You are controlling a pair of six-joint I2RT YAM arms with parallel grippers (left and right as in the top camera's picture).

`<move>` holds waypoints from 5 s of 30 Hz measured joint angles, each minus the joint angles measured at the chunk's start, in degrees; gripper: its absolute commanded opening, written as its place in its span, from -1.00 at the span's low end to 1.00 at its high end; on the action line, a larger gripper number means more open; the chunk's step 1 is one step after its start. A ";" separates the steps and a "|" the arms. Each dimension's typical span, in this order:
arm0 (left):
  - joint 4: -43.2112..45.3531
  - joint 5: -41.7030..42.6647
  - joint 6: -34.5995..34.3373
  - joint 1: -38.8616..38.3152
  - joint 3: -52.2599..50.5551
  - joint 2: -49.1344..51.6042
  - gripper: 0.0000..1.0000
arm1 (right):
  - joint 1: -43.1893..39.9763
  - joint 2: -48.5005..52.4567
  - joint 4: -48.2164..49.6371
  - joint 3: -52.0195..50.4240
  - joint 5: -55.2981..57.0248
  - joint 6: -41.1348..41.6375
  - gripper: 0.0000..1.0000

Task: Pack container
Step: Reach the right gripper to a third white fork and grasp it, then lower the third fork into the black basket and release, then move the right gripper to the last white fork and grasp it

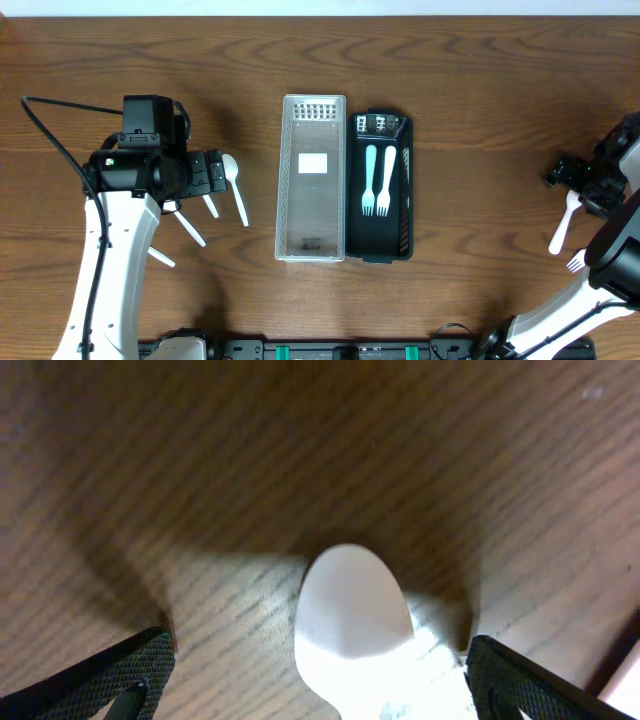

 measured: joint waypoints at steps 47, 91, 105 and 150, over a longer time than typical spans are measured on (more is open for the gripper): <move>0.00 -0.02 0.02 0.00 0.00 0.00 0.96 | 6.80 -7.52 -12.22 4.02 -5.55 0.83 -0.48; -0.07 0.00 0.00 0.00 0.00 0.00 0.96 | 56.68 -4.50 -20.00 19.91 -5.05 23.34 0.57; -0.09 0.00 0.00 0.00 0.00 0.00 0.96 | 12.55 -25.55 -33.66 28.02 -0.48 25.00 0.99; -0.07 0.00 0.02 0.00 0.00 0.00 0.96 | -14.47 -18.51 5.03 -24.90 -3.98 9.66 0.88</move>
